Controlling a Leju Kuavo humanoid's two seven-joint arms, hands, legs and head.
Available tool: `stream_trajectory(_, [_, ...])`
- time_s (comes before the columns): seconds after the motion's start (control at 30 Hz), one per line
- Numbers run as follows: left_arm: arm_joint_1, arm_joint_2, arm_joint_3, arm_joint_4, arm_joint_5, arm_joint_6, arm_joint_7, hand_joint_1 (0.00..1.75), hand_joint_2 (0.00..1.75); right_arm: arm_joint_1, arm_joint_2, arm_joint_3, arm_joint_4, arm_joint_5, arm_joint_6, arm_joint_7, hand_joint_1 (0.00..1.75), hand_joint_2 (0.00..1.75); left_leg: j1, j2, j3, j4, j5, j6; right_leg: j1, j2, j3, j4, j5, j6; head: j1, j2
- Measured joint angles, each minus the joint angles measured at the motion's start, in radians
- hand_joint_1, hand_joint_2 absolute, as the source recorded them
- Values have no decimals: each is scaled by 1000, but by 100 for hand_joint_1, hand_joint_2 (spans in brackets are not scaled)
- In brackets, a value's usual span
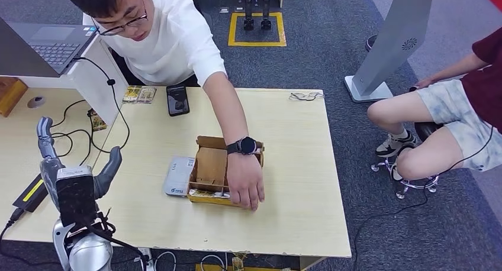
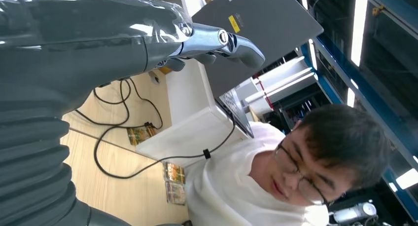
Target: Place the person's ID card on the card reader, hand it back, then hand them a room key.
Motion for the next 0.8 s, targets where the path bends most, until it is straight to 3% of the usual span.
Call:
stream_trajectory(0.37, [-45,-21,168,3,-11,13,84,0,175,-21,-32,6,63,0,-31,-16,0,0,0,0,0,0,0,0,0,0,0,0,0,0,0,0])
stream_trajectory(0.8, [-39,-23,264,-45,-18,25,87,0,175,-36,-58,6,113,0,-41,-24,0,0,0,0,0,0,0,0,0,0,0,0,0,0,0,0])
